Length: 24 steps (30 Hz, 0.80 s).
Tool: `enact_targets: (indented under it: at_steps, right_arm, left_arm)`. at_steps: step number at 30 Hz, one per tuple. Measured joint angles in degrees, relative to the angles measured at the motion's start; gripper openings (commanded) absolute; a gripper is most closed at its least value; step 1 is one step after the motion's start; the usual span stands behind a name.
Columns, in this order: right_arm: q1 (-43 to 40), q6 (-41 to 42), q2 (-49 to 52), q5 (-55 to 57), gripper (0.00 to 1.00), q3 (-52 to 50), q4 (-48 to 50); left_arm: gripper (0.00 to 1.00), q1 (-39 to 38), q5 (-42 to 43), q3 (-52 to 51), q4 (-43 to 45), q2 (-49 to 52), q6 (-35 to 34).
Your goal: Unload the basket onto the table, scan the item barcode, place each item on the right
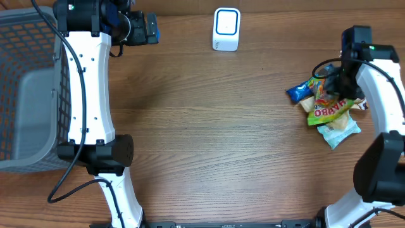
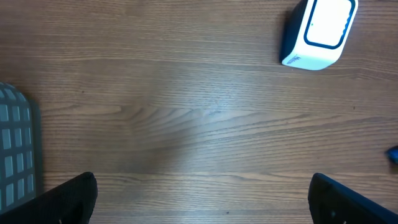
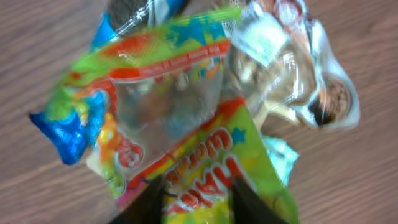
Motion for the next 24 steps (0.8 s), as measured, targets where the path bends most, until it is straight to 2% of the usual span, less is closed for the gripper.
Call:
enact_targets:
  at_steps: [6,9,11,12,15,16,17,24]
  right_arm:
    - [0.0,0.2,-0.3,-1.0,0.51,5.2,-8.0]
    - [0.0,0.0,-2.0,-3.3,0.59,12.4,-12.3]
    - [0.0,0.0,-4.5,-6.2,0.68,18.6,-15.4]
    - [0.0,0.1,-6.1,-7.9,0.76,21.9,-16.7]
    - [0.1,-0.5,-11.1,-12.2,0.8,30.1,-20.3]
    - [0.2,-0.4,-13.2,-13.4,0.87,32.8,-21.6]
    - [0.3,-0.1,-15.0,-14.2,1.0,34.7,-22.6]
    - [0.4,-0.5,-28.5,-17.2,1.0,40.2,-26.0]
  left_arm:
    - [1.0,0.0,0.0,0.0,0.0,0.0,0.0]
    - [1.0,0.0,0.0,0.0,0.0,0.0,0.0]
    - [1.0,0.0,0.0,0.0,0.0,0.0,0.0]
    - [1.0,0.0,0.0,0.0,0.0,0.0,0.0]
    - [1.0,0.0,0.0,0.0,0.0,0.0,0.0]
    - [1.0,0.0,0.0,0.0,0.0,0.0,0.0]
    - [1.0,0.0,0.0,0.0,0.0,0.0,0.0]
    - [1.0,0.0,0.0,0.0,0.0,0.0,0.0]
